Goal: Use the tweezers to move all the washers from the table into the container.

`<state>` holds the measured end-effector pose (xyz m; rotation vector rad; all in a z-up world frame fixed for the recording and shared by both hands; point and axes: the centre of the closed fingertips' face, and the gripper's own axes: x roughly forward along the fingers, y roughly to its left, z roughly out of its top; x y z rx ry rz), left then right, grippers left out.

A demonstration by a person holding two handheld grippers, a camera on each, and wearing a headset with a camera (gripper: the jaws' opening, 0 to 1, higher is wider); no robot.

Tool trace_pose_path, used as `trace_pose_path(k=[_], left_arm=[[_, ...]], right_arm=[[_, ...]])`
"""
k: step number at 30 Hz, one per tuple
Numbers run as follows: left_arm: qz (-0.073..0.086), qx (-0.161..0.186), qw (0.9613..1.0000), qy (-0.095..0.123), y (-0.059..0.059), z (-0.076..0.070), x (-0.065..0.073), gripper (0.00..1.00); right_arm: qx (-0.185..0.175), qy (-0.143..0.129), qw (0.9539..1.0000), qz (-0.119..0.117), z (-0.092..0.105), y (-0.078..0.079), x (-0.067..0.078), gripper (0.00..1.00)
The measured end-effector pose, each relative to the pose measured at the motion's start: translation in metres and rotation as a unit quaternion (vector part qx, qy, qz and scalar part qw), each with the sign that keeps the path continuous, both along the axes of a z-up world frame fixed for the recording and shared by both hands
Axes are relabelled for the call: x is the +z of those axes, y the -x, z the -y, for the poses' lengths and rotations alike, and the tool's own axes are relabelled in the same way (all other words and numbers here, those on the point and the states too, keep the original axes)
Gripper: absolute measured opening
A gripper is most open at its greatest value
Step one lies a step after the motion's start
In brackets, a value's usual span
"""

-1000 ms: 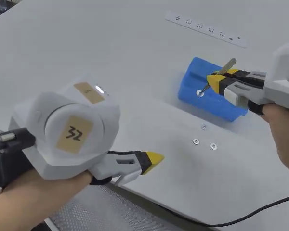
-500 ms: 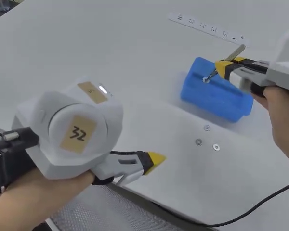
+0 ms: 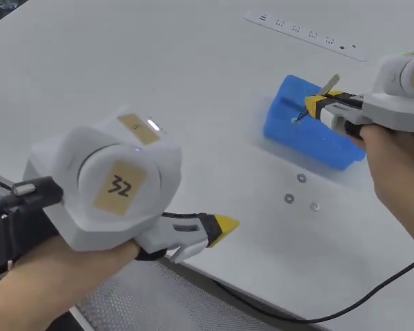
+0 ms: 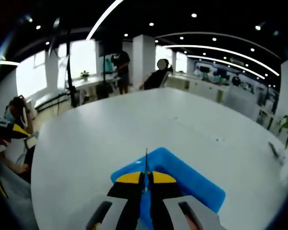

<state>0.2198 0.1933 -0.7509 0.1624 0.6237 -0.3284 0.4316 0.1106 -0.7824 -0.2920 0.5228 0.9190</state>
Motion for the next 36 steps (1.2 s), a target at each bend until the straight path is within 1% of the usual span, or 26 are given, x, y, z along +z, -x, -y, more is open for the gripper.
trace_pose_path(k=[6, 10, 12, 15, 19, 21, 22, 23, 25, 27, 30, 31, 32, 33, 34, 36], left_arm=[[-0.001, -0.001, 1.0000, -0.001, -0.001, 0.001, -0.001, 0.99], [-0.001, 0.000, 1.0000, 0.000, -0.001, 0.000, 0.000, 0.99], [-0.002, -0.001, 1.0000, -0.001, -0.001, -0.001, -0.001, 0.99], [-0.002, 0.000, 1.0000, 0.000, 0.000, -0.001, -0.002, 0.99], [-0.003, 0.000, 1.0000, -0.001, 0.000, -0.001, -0.002, 0.99], [-0.002, 0.001, 1.0000, 0.000, 0.000, -0.001, -0.002, 0.99], [-0.002, 0.001, 1.0000, 0.000, 0.000, -0.001, -0.002, 0.99], [-0.002, 0.001, 1.0000, 0.000, -0.001, -0.002, -0.002, 0.99], [0.000, 0.001, 1.0000, 0.001, -0.001, -0.001, -0.001, 0.99], [0.000, 0.000, 1.0000, -0.001, -0.001, -0.001, -0.001, 0.99], [0.002, 0.000, 1.0000, -0.001, -0.001, -0.001, 0.000, 0.99], [0.002, -0.001, 1.0000, -0.001, -0.001, -0.001, 0.000, 0.99], [0.002, -0.001, 1.0000, -0.002, -0.001, -0.001, 0.000, 0.99], [0.003, -0.001, 1.0000, -0.002, -0.001, -0.002, 0.001, 0.99], [0.003, -0.001, 1.0000, -0.003, -0.001, -0.002, 0.001, 0.99], [0.004, 0.000, 1.0000, -0.004, -0.001, -0.003, 0.003, 0.99]], right_arm=[[0.008, 0.015, 0.9998, -0.007, -0.005, 0.001, -0.011, 0.02], [0.001, 0.018, 0.9998, -0.005, -0.003, -0.002, -0.016, 0.02], [-0.001, 0.023, 0.9997, 0.001, -0.003, -0.005, -0.016, 0.02], [0.000, 0.027, 0.9996, 0.000, -0.004, -0.008, -0.018, 0.02], [0.001, 0.038, 0.9993, -0.004, -0.002, -0.007, -0.026, 0.02], [0.002, 0.035, 0.9994, 0.006, -0.001, -0.008, -0.022, 0.02], [0.002, 0.035, 0.9994, 0.006, -0.001, -0.008, -0.022, 0.02], [0.006, 0.039, 0.9992, 0.008, -0.001, -0.004, -0.023, 0.02], [0.011, 0.043, 0.9990, 0.012, -0.002, -0.006, -0.024, 0.02], [0.012, 0.044, 0.9989, 0.012, -0.003, -0.003, -0.024, 0.02], [0.012, 0.037, 0.9992, 0.005, -0.004, -0.004, -0.024, 0.03], [0.004, 0.034, 0.9994, 0.001, -0.003, -0.005, -0.023, 0.03], [0.008, 0.032, 0.9995, -0.002, -0.005, -0.004, -0.022, 0.03], [0.001, 0.020, 0.9997, -0.013, -0.005, -0.003, -0.021, 0.04], [-0.005, 0.013, 0.9998, -0.016, -0.004, -0.004, -0.021, 0.04], [-0.008, 0.012, 0.9998, -0.014, -0.001, -0.004, -0.017, 0.04]])
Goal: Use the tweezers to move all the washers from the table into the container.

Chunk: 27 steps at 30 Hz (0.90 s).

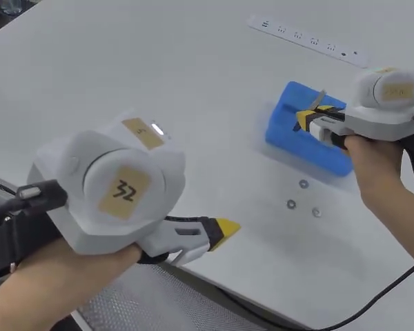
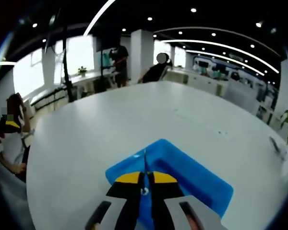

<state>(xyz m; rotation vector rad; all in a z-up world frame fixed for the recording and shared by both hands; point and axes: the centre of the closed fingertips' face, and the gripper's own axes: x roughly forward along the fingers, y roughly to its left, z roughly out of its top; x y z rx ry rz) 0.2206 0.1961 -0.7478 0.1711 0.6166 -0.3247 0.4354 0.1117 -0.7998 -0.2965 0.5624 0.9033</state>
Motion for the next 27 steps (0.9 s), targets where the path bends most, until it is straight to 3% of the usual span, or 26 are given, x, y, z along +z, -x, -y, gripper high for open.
trace_pose_path(k=[7, 12, 18, 27], left_arm=[[0.003, 0.001, 1.0000, 0.000, 0.000, 0.000, 0.001, 0.99], [0.003, -0.004, 1.0000, 0.000, 0.000, 0.003, 0.001, 0.99], [0.004, -0.003, 1.0000, 0.002, 0.000, 0.004, 0.002, 0.99], [0.004, -0.005, 1.0000, 0.004, 0.002, 0.007, 0.002, 0.99]], right_arm=[[0.015, -0.012, 0.9995, 0.023, 0.002, 0.012, 0.024, 0.03], [0.028, -0.020, 0.9979, 0.055, 0.006, 0.023, 0.052, 0.03], [0.028, -0.056, 0.9967, 0.051, 0.011, 0.048, 0.078, 0.03], [0.024, -0.062, 0.9970, 0.040, 0.018, 0.081, 0.077, 0.03]])
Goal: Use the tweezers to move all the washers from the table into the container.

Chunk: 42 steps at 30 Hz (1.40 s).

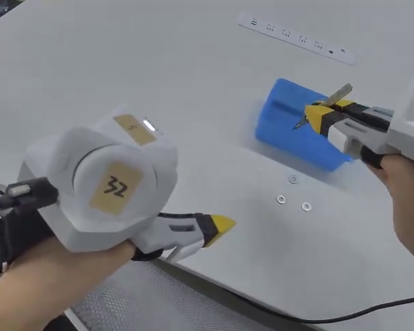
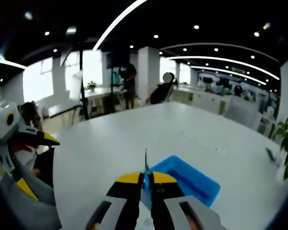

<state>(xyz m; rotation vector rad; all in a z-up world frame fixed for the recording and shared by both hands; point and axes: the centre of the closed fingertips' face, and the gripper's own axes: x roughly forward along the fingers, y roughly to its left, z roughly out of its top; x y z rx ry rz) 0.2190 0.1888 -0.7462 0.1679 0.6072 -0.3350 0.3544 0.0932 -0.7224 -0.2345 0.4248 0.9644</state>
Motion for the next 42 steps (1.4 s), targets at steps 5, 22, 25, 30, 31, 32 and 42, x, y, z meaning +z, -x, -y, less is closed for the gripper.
trace_pose_path(k=[5, 22, 25, 30, 31, 32, 42], left_arm=[[0.000, 0.000, 1.0000, 0.003, 0.000, 0.002, 0.000, 0.99], [-0.004, -0.003, 1.0000, 0.003, -0.001, 0.004, -0.003, 0.99], [-0.004, -0.004, 1.0000, 0.001, -0.001, 0.003, -0.003, 0.99], [-0.004, -0.005, 1.0000, 0.000, -0.001, 0.004, -0.002, 0.99], [-0.004, -0.006, 1.0000, 0.000, -0.001, 0.004, -0.002, 0.99], [-0.004, -0.006, 1.0000, 0.000, -0.001, 0.004, -0.002, 0.99], [-0.006, -0.005, 1.0000, 0.000, -0.001, 0.004, -0.004, 0.99]], right_arm=[[-0.009, 0.003, 0.9996, -0.026, 0.009, 0.016, -0.017, 0.03], [-0.007, 0.044, 0.9957, -0.081, 0.023, 0.043, -0.072, 0.03], [-0.007, 0.047, 0.9956, -0.081, 0.023, 0.045, -0.074, 0.03], [-0.004, 0.058, 0.9950, -0.081, 0.025, 0.045, -0.079, 0.03], [-0.005, 0.058, 0.9950, -0.081, 0.026, 0.045, -0.080, 0.03], [-0.007, 0.057, 0.9949, -0.083, 0.026, 0.045, -0.081, 0.03], [-0.015, 0.050, 0.9953, -0.082, 0.025, 0.048, -0.085, 0.03]])
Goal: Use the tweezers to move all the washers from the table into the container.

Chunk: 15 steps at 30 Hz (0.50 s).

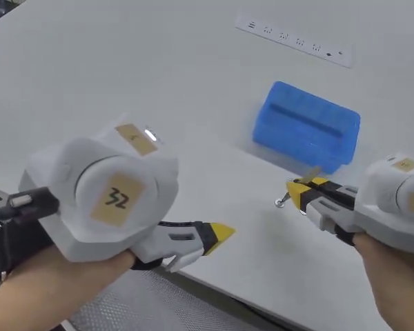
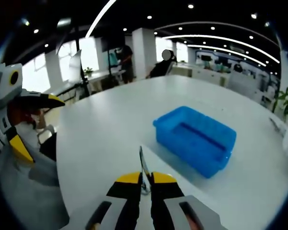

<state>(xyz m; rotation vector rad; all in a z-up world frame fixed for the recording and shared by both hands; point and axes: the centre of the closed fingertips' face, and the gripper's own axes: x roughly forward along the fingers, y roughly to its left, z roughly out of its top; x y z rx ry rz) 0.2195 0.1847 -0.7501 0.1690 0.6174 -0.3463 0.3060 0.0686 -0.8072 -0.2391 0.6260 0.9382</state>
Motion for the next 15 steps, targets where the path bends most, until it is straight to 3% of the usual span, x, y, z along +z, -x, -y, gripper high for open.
trace_pose_path(k=[12, 15], left_arm=[[0.001, -0.002, 1.0000, -0.004, 0.0004, 0.0004, 0.0004, 0.99], [0.002, -0.002, 1.0000, -0.005, 0.0007, -0.0005, 0.0013, 0.99]], right_arm=[[-0.003, 0.012, 0.9999, 0.000, 0.0024, -0.0026, -0.0005, 0.02], [-0.001, 0.003, 0.9999, -0.010, 0.0002, -0.0020, 0.0017, 0.02]])
